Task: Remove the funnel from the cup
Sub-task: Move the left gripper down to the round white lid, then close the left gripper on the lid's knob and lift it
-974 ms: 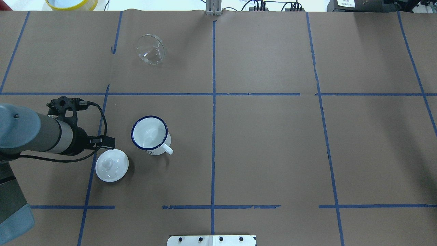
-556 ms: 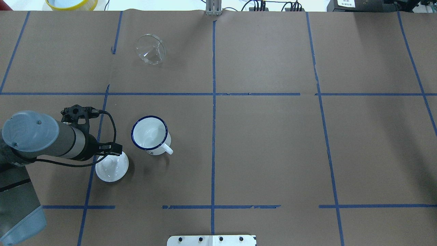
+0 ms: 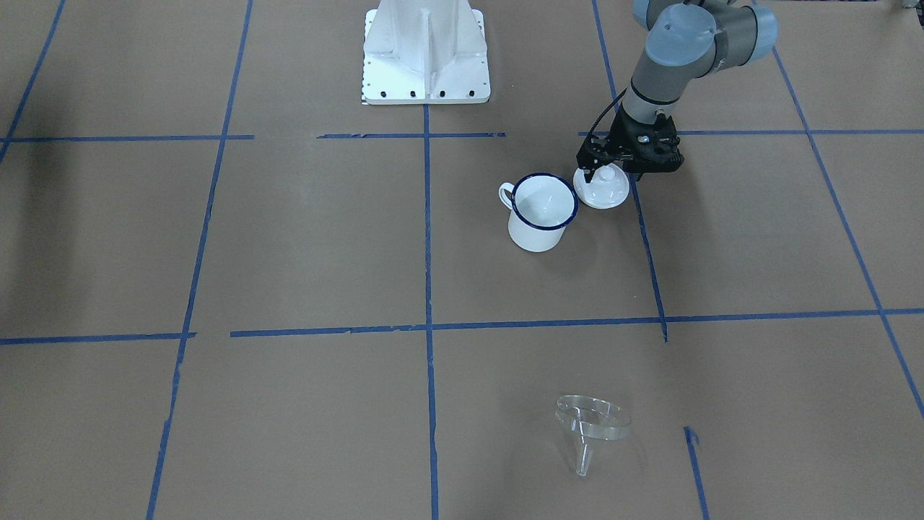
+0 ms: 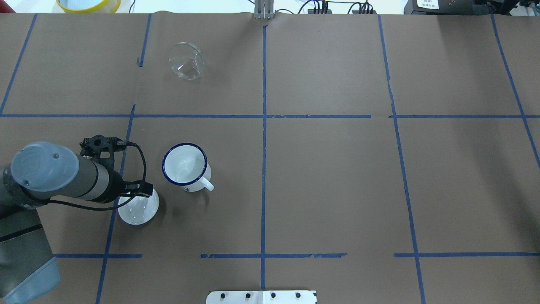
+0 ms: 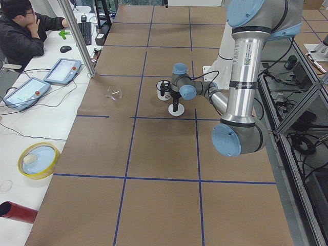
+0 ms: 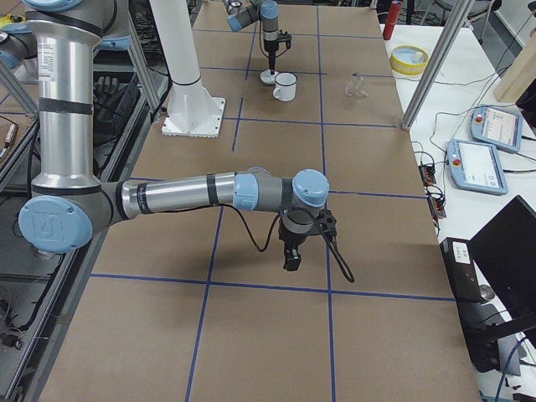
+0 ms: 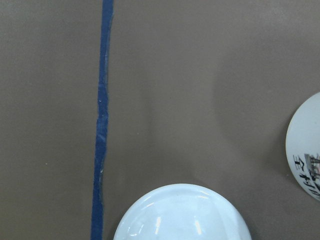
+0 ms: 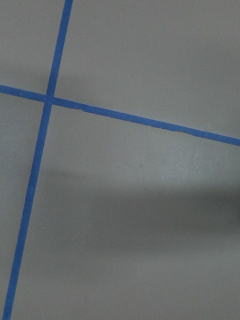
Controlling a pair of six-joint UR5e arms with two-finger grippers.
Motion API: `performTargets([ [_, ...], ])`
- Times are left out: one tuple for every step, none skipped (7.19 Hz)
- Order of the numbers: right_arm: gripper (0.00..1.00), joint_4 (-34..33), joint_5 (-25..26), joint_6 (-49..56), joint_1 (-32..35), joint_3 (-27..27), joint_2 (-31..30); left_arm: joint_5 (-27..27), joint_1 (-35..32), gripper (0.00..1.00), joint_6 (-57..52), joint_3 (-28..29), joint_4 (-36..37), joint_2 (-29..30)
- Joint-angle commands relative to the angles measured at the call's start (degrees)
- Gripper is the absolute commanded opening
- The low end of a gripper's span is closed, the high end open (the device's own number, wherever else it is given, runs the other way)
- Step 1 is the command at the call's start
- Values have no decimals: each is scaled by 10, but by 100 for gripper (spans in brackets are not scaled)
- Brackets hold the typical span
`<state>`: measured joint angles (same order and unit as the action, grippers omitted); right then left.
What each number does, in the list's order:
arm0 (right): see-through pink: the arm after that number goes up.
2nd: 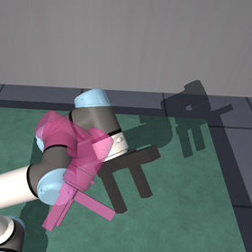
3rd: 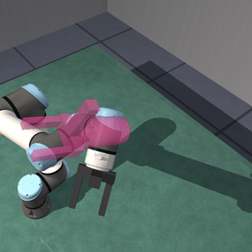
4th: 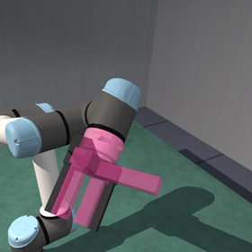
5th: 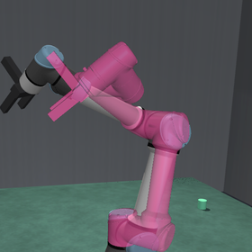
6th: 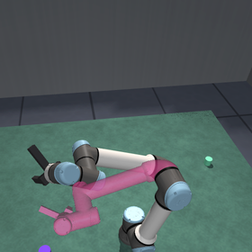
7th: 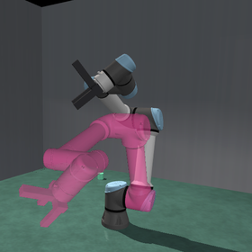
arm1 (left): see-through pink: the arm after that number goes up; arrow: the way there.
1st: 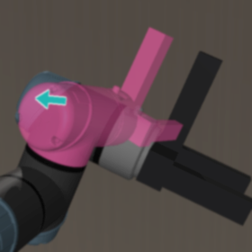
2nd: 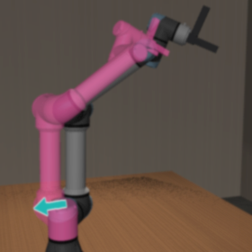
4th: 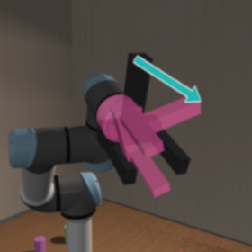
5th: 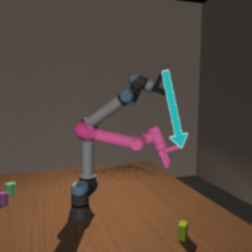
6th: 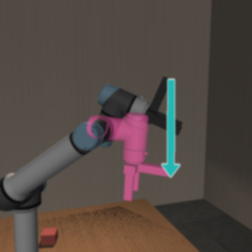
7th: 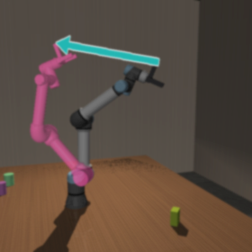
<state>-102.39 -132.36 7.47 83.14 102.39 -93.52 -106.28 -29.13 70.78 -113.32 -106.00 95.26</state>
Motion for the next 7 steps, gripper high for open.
performTargets([
  [100,0,0,0,0,0,0,0,4,90,1,-1,0,0],
  [100,0,0,0,0,0,0,-1,5,90,1,-1,0,2],
  [100,0,0,0,0,0,0,-1,6,89,1,-1,1,6],
  [100,0,0,0,0,0,0,-1,7,81,1,-1,2,6],
  [100,0,0,-1,0,0,0,-1,7,71,1,-1,3,6],
  [100,0,0,0,0,0,0,-1,7,70,1,-1,3,6],
  [100,0,0,0,0,0,0,-1,7,69,1,-1,4,5],
])
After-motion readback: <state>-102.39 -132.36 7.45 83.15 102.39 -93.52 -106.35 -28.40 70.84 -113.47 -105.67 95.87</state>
